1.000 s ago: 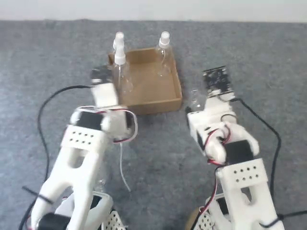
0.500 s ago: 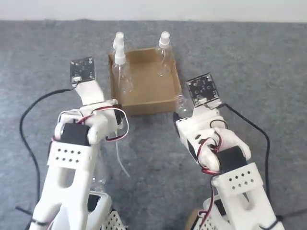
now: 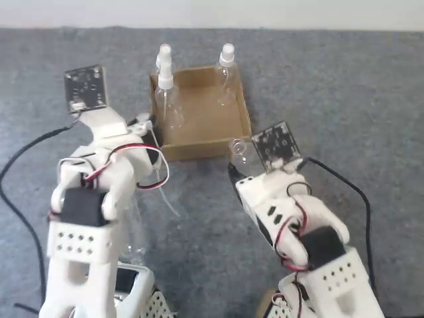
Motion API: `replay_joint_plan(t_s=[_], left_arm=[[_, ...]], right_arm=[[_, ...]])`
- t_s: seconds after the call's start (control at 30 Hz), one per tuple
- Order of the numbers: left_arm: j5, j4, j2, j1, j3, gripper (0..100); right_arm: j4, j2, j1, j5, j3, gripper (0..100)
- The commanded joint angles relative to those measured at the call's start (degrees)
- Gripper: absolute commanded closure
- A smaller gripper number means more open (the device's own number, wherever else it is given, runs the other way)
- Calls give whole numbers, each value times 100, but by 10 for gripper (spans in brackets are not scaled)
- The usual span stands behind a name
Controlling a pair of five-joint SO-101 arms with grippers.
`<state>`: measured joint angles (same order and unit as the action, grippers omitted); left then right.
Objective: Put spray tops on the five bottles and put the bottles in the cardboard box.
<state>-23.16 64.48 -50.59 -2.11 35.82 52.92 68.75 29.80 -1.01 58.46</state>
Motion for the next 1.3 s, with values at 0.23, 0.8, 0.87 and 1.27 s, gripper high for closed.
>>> replay_joint_plan(t_s=[0.23, 0.8, 0.87, 1.27], left_arm=[[9, -932, -369, 0, -796, 989], [44, -2400, -378, -527, -831, 989], [44, -2541, -378, -624, -831, 989], [35, -2954, -378, -1169, -804, 989]], right_arm=[[-699, 804, 66, -229, 615, 923], [-1508, 813, 409, -229, 1222, 923], [-1508, 813, 409, -229, 1222, 923], [-1789, 813, 391, -273, 1459, 923]])
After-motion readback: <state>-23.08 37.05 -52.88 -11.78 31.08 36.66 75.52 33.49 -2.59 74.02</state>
